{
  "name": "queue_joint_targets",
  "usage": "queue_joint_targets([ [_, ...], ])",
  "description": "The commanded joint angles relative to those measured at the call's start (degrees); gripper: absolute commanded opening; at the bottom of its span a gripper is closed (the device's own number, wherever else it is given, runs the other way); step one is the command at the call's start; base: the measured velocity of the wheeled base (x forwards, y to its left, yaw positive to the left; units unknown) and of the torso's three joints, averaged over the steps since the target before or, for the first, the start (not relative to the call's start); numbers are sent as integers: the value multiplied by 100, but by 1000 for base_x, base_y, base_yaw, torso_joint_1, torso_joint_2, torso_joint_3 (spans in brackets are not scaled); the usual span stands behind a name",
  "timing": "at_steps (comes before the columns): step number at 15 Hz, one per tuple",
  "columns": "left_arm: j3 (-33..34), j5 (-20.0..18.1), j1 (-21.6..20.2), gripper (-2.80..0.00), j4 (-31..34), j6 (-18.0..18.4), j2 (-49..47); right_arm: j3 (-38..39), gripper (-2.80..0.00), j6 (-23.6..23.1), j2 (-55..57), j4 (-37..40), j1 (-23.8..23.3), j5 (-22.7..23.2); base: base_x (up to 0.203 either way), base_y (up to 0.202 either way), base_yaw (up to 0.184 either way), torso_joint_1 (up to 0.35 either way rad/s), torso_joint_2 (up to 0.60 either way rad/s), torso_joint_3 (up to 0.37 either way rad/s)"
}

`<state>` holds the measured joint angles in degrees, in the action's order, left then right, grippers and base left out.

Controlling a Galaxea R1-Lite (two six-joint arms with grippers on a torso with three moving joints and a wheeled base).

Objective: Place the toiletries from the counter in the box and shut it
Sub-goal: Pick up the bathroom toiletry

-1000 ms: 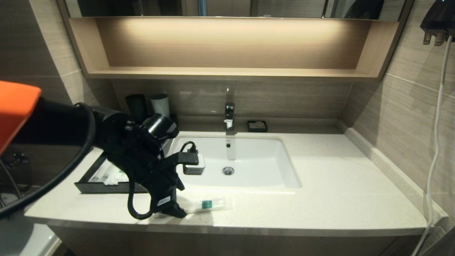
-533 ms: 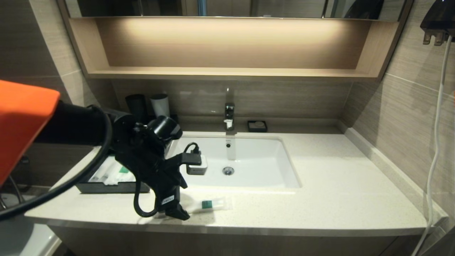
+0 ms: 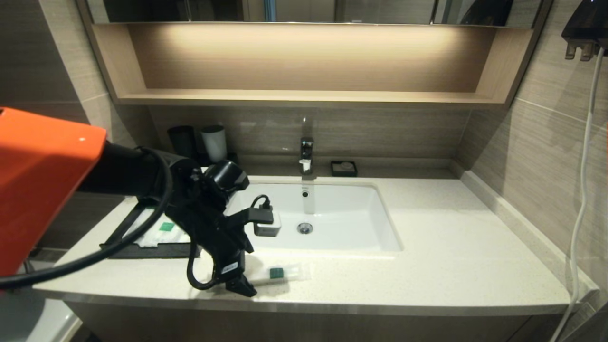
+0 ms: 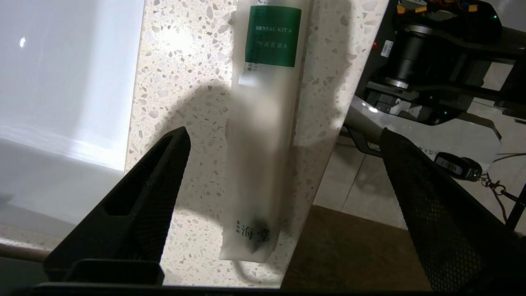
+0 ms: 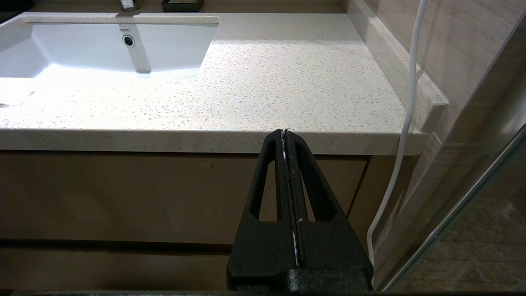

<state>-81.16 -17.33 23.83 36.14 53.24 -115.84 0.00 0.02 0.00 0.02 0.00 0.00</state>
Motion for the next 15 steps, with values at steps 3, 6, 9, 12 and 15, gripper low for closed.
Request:
queue_joint_targets([
  [3,-12,-7,-1,0,-64,46,-178,0,-280,-2,0,-2,0,0,0,0,0,0,0,0],
  [6,-31,-7,-27,0,-89,55,-272,0,-280,-2,0,-2,0,0,0,0,0,0,0,0],
  [9,-32,-7,-37,0,-89,63,-290,0,-280,-2,0,-2,0,0,0,0,0,0,0,0],
  [12,-25,-16,-37,0,-89,63,-299,0,-280,-2,0,-2,0,0,0,0,0,0,0,0],
  [15,-23,-16,-37,0,-89,63,-318,0,-280,-2,0,-2,0,0,0,0,0,0,0,0],
])
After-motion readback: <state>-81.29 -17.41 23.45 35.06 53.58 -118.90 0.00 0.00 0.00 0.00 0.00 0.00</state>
